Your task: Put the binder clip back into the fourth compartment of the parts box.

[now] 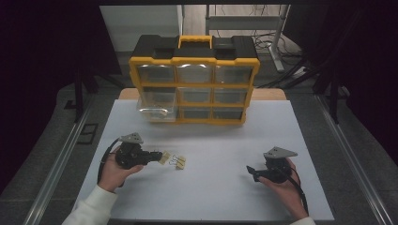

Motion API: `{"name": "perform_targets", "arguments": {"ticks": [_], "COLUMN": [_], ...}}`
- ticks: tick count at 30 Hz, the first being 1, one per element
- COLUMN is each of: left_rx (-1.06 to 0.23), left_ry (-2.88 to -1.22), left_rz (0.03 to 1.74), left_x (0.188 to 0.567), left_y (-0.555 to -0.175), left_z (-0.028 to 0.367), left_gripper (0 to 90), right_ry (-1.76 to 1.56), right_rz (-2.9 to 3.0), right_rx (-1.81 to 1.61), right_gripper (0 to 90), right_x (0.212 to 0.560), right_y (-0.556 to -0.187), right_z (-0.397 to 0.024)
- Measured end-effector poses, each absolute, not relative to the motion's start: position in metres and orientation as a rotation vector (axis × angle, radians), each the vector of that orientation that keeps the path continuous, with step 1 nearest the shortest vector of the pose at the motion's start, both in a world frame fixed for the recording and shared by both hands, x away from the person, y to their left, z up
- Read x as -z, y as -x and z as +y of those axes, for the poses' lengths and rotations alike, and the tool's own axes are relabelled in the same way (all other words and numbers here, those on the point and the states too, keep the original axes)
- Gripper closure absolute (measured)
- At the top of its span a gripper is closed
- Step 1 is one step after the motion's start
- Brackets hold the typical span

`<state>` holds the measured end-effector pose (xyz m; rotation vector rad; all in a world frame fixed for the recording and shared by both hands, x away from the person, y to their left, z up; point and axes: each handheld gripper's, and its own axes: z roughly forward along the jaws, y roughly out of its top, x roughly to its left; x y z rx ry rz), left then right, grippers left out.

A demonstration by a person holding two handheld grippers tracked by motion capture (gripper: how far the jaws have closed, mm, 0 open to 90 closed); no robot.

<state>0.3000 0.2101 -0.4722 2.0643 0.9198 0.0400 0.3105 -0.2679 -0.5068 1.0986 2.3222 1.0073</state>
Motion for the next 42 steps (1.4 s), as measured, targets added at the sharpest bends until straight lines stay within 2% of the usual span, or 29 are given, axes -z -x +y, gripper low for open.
{"name": "perform_targets", "arguments": {"ticks": [42], "left_rx": [-0.215], "left_ry": [-1.877], "left_rz": [0.878], "left_x": [0.426], "left_y": [-0.297], "left_z": [0.224], "left_gripper": [88.5], "right_ry": [-1.1], "right_rz": [2.303], "right_rx": [-1.099], "right_gripper": [13.2], "right_x": [0.5], "right_y": [-0.306], "right_z": [-0.272]}}
